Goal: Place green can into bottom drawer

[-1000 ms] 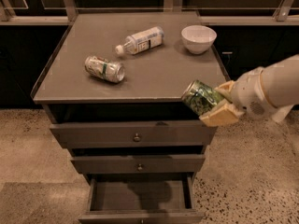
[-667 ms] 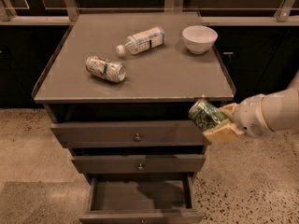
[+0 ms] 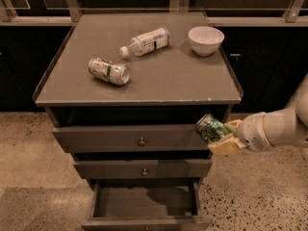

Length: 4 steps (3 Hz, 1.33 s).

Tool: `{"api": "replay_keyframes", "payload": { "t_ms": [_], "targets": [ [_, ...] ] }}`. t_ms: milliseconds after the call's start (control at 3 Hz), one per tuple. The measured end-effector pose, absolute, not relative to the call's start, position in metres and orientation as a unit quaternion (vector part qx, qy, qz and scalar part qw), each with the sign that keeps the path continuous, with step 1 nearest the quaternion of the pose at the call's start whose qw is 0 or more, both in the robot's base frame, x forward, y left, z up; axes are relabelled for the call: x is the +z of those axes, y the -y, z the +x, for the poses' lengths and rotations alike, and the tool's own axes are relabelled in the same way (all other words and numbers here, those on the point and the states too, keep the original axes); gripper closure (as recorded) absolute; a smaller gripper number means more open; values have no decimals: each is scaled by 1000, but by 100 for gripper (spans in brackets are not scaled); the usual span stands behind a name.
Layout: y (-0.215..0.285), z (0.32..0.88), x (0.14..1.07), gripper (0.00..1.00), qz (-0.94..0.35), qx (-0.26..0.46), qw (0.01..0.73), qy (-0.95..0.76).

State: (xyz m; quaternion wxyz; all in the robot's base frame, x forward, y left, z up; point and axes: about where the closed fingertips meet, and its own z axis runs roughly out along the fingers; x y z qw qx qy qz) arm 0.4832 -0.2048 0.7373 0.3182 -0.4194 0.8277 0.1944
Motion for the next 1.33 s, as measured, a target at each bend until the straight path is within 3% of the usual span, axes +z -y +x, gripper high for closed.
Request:
{"api": "replay_keyframes", "payload": {
  "t_ms": [333, 1333],
  "targets": [
    [207, 478, 714, 100, -400, 219, 305, -836],
    [189, 458, 506, 100, -234, 358, 268, -863]
  ]
}}
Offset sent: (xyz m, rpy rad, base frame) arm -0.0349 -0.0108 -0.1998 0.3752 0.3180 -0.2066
